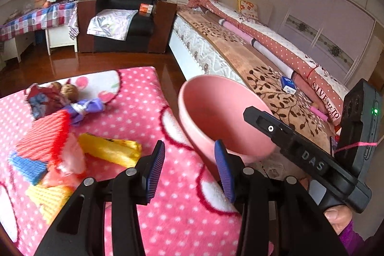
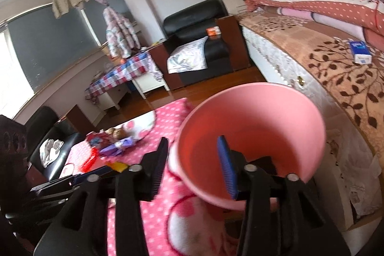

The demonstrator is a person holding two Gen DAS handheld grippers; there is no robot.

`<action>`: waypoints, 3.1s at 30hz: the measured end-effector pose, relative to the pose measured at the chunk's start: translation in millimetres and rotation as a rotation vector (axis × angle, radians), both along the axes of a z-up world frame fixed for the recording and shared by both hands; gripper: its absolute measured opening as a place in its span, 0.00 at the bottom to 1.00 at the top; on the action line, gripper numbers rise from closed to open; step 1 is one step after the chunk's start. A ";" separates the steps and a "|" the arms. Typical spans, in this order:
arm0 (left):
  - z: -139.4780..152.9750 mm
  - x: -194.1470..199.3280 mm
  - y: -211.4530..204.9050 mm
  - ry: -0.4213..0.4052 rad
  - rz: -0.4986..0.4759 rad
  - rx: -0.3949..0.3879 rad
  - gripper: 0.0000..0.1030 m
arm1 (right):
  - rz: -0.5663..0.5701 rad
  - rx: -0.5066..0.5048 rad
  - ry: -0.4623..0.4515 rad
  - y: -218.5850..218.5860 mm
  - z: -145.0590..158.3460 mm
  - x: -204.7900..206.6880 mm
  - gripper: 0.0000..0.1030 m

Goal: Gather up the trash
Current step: 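Move both open tools back over the trash pile on the table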

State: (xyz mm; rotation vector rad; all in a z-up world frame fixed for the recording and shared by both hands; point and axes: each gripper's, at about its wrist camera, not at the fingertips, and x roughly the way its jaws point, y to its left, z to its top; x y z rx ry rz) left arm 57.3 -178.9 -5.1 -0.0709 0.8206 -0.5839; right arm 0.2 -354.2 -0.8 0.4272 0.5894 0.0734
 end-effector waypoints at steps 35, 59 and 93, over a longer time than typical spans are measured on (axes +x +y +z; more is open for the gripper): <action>-12.8 -74.2 183.4 0.019 0.357 -0.061 0.46 | 0.308 -0.127 0.008 159.1 28.7 -54.9 0.47; -13.3 -77.9 171.9 0.007 0.338 -0.046 0.47 | 0.305 -0.103 -0.008 156.5 33.0 -59.4 0.47; 3.2 -43.9 150.5 -0.044 0.312 0.089 0.55 | 0.292 -0.035 0.014 134.1 9.8 -11.3 0.47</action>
